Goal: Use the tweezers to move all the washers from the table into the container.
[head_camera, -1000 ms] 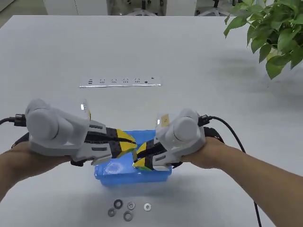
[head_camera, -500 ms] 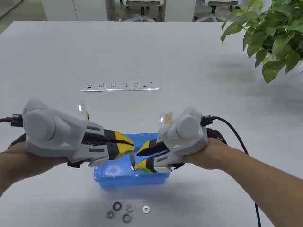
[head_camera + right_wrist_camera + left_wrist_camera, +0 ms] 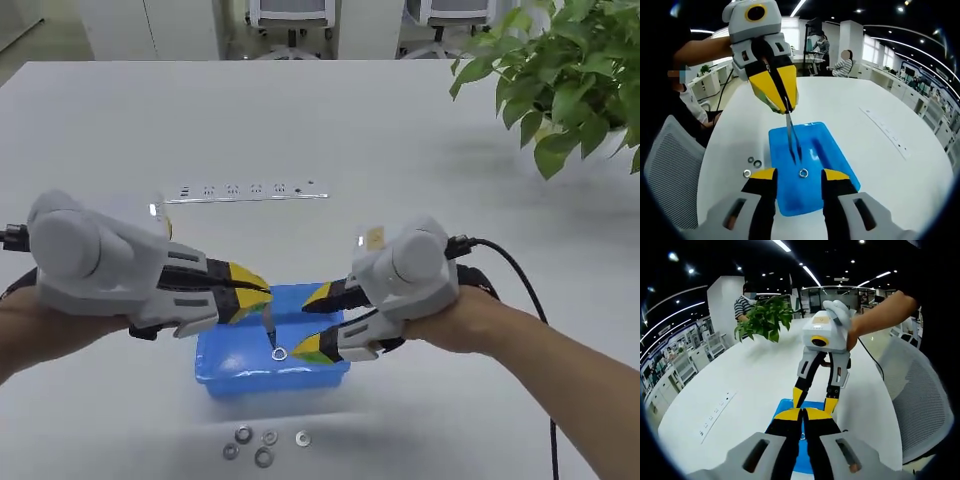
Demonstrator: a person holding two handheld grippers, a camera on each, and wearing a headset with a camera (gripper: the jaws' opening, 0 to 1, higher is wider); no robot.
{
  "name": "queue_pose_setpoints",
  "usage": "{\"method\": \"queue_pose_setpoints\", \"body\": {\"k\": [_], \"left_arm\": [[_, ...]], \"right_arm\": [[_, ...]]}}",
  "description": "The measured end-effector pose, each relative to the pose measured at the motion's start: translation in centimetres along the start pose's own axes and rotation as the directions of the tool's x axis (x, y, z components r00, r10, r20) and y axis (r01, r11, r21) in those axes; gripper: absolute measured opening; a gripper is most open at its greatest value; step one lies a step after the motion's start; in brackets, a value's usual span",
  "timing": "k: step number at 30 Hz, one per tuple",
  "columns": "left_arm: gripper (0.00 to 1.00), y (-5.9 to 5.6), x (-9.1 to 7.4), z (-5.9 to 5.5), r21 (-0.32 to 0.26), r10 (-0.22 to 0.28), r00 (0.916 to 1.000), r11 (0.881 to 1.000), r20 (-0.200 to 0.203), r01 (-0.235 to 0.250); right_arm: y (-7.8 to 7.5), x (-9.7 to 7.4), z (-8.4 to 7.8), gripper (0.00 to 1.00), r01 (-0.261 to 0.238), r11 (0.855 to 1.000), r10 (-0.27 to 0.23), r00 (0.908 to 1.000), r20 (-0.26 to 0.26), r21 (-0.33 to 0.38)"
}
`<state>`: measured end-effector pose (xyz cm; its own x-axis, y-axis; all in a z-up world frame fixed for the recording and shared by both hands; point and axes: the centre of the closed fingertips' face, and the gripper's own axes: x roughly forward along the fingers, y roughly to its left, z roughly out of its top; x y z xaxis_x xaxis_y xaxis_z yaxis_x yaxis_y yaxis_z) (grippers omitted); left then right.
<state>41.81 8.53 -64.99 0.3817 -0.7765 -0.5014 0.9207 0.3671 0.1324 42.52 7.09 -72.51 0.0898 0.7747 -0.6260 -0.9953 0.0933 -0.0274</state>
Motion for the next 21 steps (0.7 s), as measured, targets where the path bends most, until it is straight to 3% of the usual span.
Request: {"method": "queue_pose_setpoints", "body": {"k": [13,21], "left_arm": [[0.06,-1.1,-1.2,1.9,0.033,0.01,0.9999,0.999,0.014,-0.011],[0.06,-2.7,-1.0,2.4,0.038,-0.034,0.9993,0.999,0.016,0.033]], "right_arm": [[0.4,-3.0,-0.7,0.52,0.056,0.998,-0.057,0.9982,0.016,0.041],[1.0,-4.0,-1.4,0.62,0.085,0.995,-0.086,0.9958,0.03,0.06]]}}
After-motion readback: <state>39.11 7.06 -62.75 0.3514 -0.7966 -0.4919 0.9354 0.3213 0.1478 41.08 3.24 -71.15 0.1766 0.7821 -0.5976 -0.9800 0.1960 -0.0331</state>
